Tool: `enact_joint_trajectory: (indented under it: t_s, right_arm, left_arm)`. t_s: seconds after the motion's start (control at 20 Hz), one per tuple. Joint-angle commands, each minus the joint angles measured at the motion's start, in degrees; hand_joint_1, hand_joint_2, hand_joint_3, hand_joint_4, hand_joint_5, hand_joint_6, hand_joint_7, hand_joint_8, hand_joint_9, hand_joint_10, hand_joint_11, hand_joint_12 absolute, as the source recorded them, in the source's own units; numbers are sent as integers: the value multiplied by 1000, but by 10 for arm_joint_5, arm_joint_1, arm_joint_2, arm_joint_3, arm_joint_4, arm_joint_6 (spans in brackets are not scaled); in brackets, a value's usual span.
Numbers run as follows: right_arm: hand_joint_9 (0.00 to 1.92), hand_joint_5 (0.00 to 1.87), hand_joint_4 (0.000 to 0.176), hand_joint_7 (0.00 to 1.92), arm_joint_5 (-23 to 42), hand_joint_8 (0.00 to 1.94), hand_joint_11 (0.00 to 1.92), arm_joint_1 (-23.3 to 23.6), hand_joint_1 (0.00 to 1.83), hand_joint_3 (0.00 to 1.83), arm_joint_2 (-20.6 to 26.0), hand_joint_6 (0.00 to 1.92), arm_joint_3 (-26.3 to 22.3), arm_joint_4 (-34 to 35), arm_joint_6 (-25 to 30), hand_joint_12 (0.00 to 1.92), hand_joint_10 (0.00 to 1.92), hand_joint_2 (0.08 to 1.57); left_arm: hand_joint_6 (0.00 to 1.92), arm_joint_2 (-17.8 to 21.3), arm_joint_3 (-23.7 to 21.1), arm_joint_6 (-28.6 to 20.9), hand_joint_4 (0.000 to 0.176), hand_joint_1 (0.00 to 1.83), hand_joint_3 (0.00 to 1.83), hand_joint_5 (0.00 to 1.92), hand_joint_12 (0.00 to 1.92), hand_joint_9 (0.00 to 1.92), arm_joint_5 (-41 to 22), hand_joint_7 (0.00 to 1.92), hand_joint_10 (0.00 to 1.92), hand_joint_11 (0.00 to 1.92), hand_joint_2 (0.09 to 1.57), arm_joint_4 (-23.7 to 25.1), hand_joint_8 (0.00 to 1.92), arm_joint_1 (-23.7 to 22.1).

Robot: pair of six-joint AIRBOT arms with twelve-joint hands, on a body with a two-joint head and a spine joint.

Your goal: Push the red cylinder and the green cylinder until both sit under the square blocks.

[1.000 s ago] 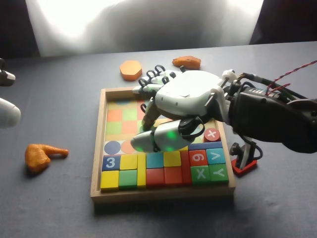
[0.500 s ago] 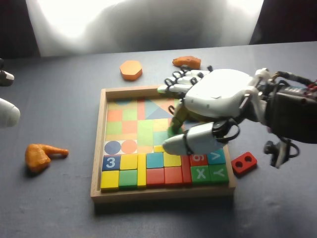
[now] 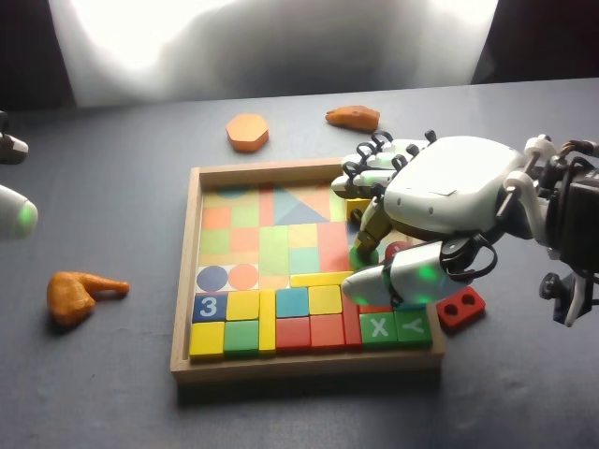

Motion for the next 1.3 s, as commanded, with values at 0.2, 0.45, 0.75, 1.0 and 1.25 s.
enact_joint_trajectory:
  t_s: [0.2,0.45,0.75,1.0,1.25]
  right_arm:
    - [16,851,0,100,21,8,0,1,0,0,12,5,-7,-5,-3,0,7,1156]
    - [20,850,0,132,27,18,0,12,0,0,19,4,-11,-5,-3,0,9,1156]
    - [21,856,0,139,37,12,0,26,0,0,21,6,-16,-5,3,0,9,1151]
    - [21,848,0,130,37,18,0,57,0,0,41,2,-29,-5,25,0,9,1153]
    - [28,855,0,132,84,14,0,68,0,0,102,5,-97,-6,-23,0,12,1156]
  left_arm:
    - [0,4,2,0,59,0,2,111,728,183,-37,121,2,0,1256,24,0,-7]
    - [4,4,2,0,59,0,1,121,729,192,-37,130,4,0,1255,24,3,-7]
    - [2,4,2,0,55,0,0,103,689,171,-37,110,2,0,1253,24,3,-7]
    - [2,4,2,0,59,0,1,103,680,180,-37,117,3,0,1254,24,2,-7]
    - [0,4,2,0,57,0,0,104,699,183,-37,117,1,0,1255,24,0,-7]
